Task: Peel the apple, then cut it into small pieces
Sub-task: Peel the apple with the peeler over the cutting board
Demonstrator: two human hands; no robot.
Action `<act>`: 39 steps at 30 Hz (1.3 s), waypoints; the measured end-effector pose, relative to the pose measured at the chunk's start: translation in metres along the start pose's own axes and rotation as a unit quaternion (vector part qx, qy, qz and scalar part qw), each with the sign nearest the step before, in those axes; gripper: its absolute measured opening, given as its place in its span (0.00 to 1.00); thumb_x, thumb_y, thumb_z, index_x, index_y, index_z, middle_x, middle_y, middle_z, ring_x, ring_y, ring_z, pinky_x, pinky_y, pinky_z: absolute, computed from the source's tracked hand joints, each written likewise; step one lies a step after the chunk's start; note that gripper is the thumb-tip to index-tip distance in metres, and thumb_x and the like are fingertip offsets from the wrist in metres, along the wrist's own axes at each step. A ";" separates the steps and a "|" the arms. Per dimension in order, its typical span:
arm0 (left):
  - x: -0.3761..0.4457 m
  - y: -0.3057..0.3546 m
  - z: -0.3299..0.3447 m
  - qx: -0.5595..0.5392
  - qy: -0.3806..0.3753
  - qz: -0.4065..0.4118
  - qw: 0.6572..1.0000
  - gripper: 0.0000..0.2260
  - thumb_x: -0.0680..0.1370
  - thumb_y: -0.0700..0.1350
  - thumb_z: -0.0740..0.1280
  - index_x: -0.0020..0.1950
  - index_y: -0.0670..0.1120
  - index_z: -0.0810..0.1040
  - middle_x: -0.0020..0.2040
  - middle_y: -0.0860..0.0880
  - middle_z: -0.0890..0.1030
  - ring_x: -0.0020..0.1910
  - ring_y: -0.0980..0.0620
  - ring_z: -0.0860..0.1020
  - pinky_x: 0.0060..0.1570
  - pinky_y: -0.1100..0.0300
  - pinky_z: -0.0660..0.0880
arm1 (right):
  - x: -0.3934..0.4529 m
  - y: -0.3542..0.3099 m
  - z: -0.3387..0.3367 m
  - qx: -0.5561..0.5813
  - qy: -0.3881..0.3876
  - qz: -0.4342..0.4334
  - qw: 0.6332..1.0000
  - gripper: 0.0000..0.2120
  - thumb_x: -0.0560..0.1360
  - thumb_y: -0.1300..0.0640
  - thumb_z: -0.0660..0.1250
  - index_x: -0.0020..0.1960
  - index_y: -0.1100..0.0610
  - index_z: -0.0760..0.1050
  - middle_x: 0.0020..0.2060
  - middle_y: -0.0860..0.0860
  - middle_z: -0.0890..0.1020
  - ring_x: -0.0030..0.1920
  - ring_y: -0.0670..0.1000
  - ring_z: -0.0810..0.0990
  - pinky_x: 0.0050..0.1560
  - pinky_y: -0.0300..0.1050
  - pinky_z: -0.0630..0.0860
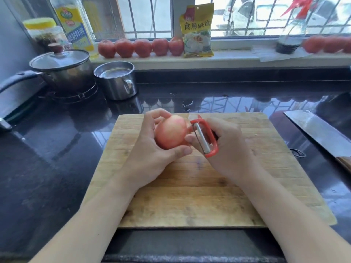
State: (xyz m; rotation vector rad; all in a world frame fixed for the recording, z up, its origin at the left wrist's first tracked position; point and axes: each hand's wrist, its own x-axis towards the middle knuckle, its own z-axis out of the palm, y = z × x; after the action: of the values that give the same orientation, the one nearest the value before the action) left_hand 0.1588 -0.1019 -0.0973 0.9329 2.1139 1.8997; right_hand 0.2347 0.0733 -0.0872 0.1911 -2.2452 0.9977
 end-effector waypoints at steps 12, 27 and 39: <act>-0.005 0.009 0.005 0.003 0.001 0.028 1.000 0.30 0.68 0.48 0.81 0.65 0.57 0.72 0.60 0.53 0.78 0.53 0.55 0.82 0.50 0.64 0.78 | 0.000 0.000 -0.004 -0.016 0.038 0.012 0.999 0.15 0.77 0.61 0.71 0.38 0.44 0.74 0.28 0.41 0.74 0.29 0.45 0.73 0.32 0.32 0.66; 0.006 0.006 -0.012 -0.299 -0.010 -0.145 0.943 0.25 0.74 0.42 0.63 0.72 0.42 0.73 0.61 0.42 0.79 0.56 0.40 0.79 0.56 0.34 0.77 | -0.003 0.021 -0.023 -0.300 -0.039 0.017 0.953 0.08 0.77 0.63 0.67 0.50 0.54 0.83 0.33 0.45 0.72 0.37 0.52 0.72 0.43 0.50 0.70; 0.007 0.006 -0.001 -0.213 -0.009 -0.126 0.969 0.19 0.80 0.60 0.65 0.62 0.47 0.80 0.56 0.42 0.82 0.49 0.46 0.81 0.43 0.49 0.77 | 0.004 -0.006 -0.004 -0.440 0.041 -0.108 0.890 0.12 0.77 0.65 0.68 0.59 0.58 0.80 0.36 0.50 0.77 0.38 0.56 0.74 0.42 0.52 0.67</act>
State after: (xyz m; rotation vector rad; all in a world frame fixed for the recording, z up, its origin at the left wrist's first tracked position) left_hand 0.1547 -0.0995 -0.0899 0.5583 1.6162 2.0730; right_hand 0.2360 0.0720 -0.0792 -0.0099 -2.3027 -0.1795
